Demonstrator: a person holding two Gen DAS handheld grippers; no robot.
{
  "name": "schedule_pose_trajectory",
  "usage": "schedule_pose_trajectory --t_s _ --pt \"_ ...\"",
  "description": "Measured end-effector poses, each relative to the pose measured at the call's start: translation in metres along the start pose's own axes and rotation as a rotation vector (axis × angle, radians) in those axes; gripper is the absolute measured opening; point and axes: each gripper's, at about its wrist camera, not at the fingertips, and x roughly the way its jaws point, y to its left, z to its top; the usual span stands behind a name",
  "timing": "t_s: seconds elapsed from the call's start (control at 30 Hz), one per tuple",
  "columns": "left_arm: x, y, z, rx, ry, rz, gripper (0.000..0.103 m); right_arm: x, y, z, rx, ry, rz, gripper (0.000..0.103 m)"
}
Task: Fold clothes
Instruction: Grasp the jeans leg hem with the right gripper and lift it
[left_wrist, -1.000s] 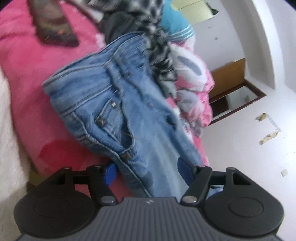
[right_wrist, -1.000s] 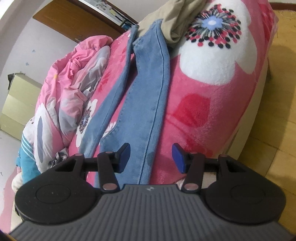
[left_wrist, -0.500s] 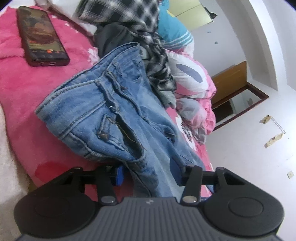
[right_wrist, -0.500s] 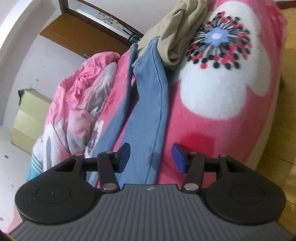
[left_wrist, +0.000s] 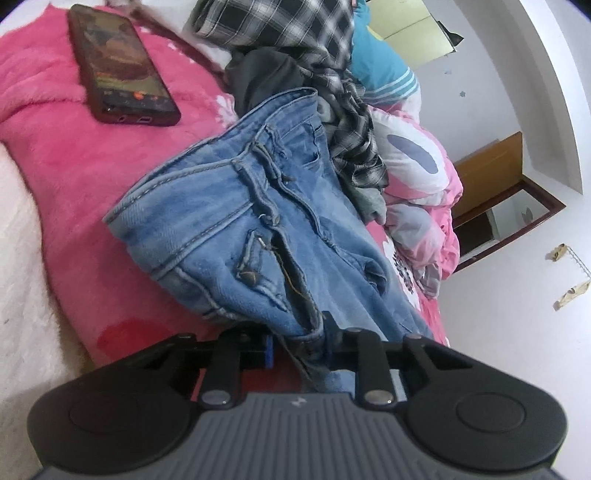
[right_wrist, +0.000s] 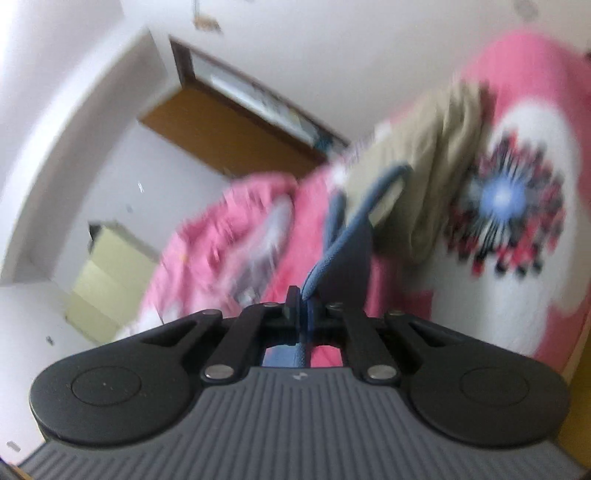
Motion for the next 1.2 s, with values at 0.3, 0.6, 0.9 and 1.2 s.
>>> schedule_pose_trajectory --t_s 0.3,0.6,0.9,1.2 --pt "-0.004 0.002 -0.004 0.044 0.008 0.013 0.022 -0.018 -0.08 -0.022 0.264 -0.015 -0.159 0.006" --pt "0.001 0.0 -0.003 0.057 0.006 0.008 0.025 -0.001 -0.069 -0.036 0.224 0.179 -0.08 0.034" --pt "-0.022 -0.027 0.005 0.082 -0.079 -0.012 0.019 -0.022 -0.002 -0.026 0.065 0.09 0.021 0.002" --pt "-0.015 -0.058 0.036 0.079 -0.126 -0.071 0.019 0.005 0.073 -0.002 -0.088 0.002 0.069 0.002"
